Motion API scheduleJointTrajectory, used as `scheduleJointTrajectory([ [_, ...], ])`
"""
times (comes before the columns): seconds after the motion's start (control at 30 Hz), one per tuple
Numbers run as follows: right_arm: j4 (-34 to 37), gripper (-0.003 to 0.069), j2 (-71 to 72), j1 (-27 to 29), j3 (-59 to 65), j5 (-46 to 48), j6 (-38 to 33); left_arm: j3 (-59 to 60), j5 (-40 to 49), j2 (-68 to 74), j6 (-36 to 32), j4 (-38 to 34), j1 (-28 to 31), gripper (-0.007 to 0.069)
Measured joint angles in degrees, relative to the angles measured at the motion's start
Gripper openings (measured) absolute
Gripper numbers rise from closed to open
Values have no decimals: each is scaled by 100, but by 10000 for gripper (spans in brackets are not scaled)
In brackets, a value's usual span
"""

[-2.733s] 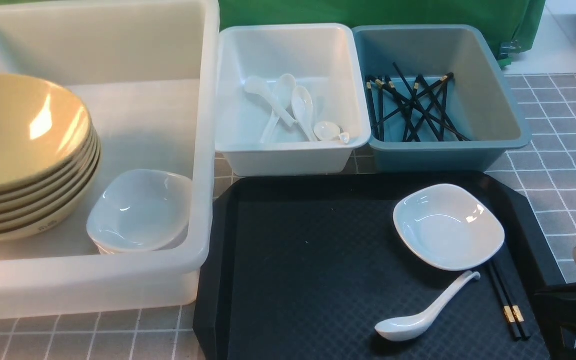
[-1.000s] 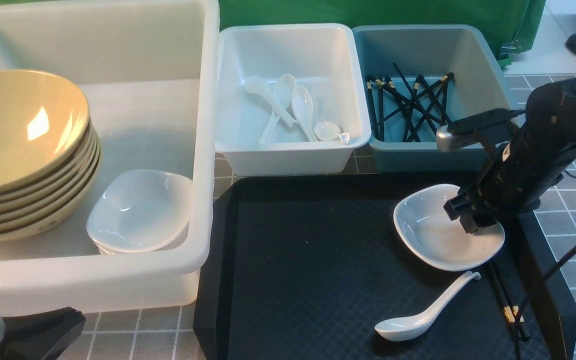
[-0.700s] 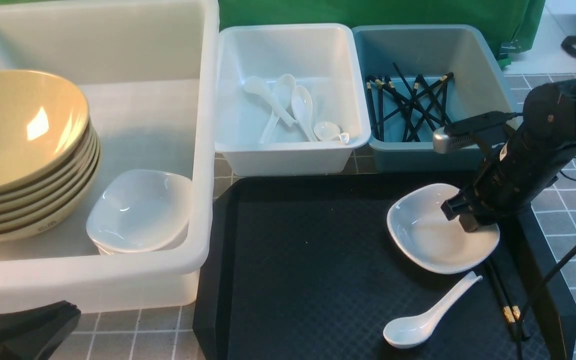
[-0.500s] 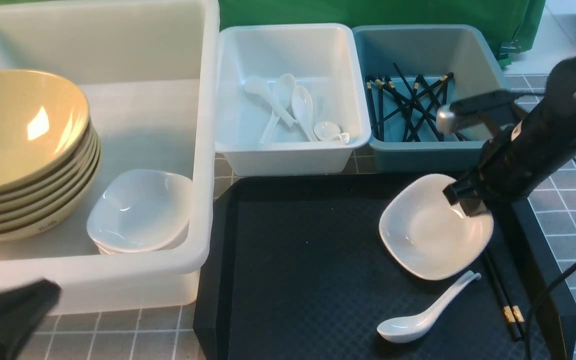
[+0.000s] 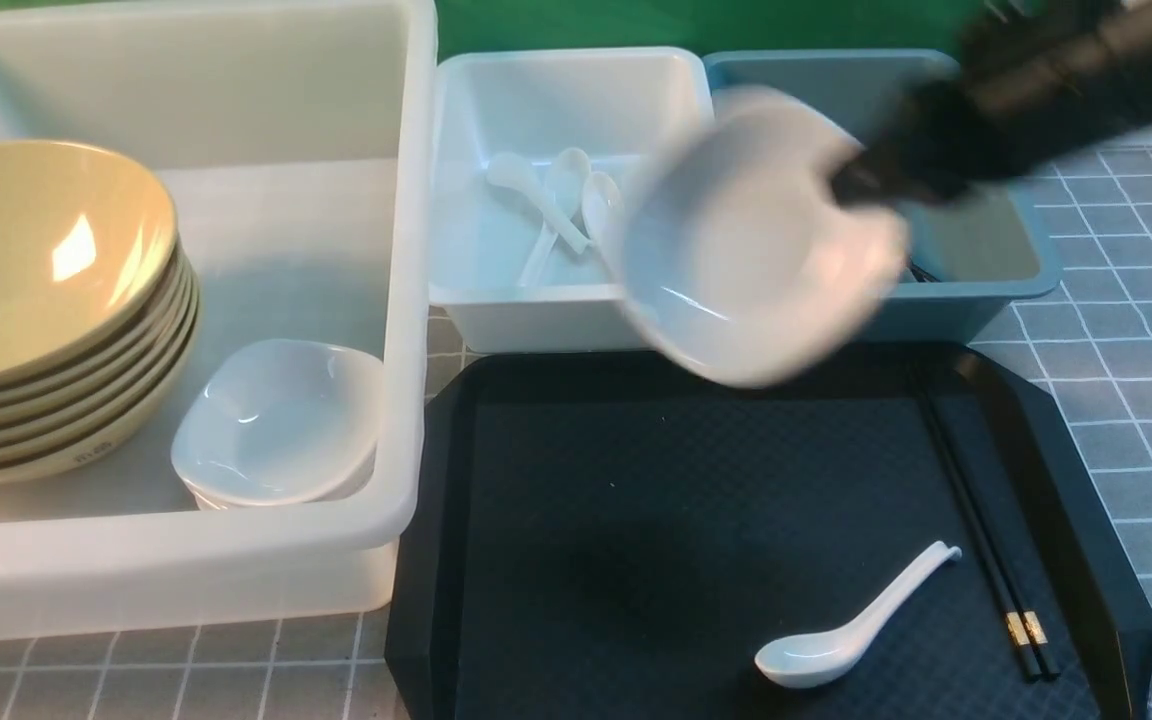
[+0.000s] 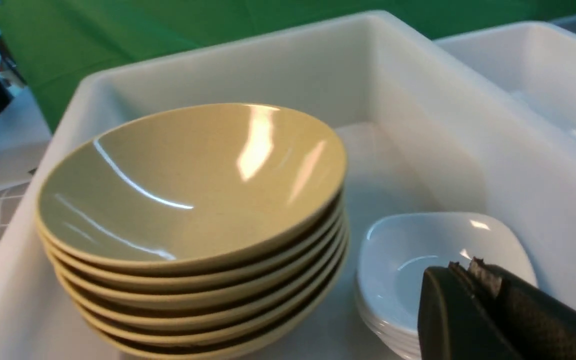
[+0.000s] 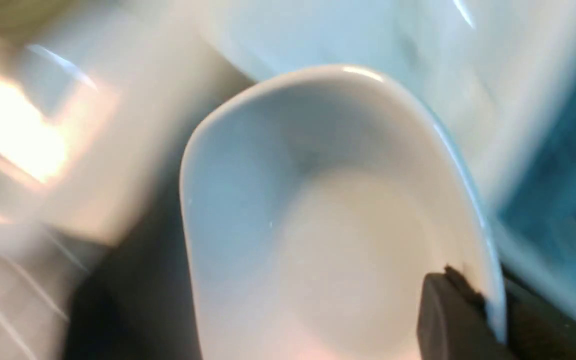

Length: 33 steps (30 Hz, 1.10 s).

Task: On grey table put chopsticks spoon bowls plates into blue grey white boxes.
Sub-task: 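Place the white bowl into the white bin on top of the stacked bowls with the right gripper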

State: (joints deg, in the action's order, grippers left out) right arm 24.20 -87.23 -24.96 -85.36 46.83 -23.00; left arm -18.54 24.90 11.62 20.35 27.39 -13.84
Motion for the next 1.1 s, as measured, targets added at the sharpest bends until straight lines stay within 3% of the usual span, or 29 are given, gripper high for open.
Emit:
scheduleJointTrajectory([
  [0.17, -191, 69, -1093, -1308, -1162, -647, -232, 0, 0, 0, 518, 340, 0, -8],
  [0.37, -1138, 69, -2657, -1951, -2589, -715, -238, 0, -11, 0, 589, 358, 0, -8],
  [0.6, -1244, 89, -3913, -2095, -3854, -200, -216, 0, -20, 0, 591, 358, 0, -8],
  [0.9, -1411, 370, -4061, -2081, -3987, 398, -60, 0, -20, 0, 596, 358, 0, -8],
  [1.1, -1400, 420, -2857, -1811, -3549, 918, -42, 0, -20, 0, 595, 358, 0, -8],
])
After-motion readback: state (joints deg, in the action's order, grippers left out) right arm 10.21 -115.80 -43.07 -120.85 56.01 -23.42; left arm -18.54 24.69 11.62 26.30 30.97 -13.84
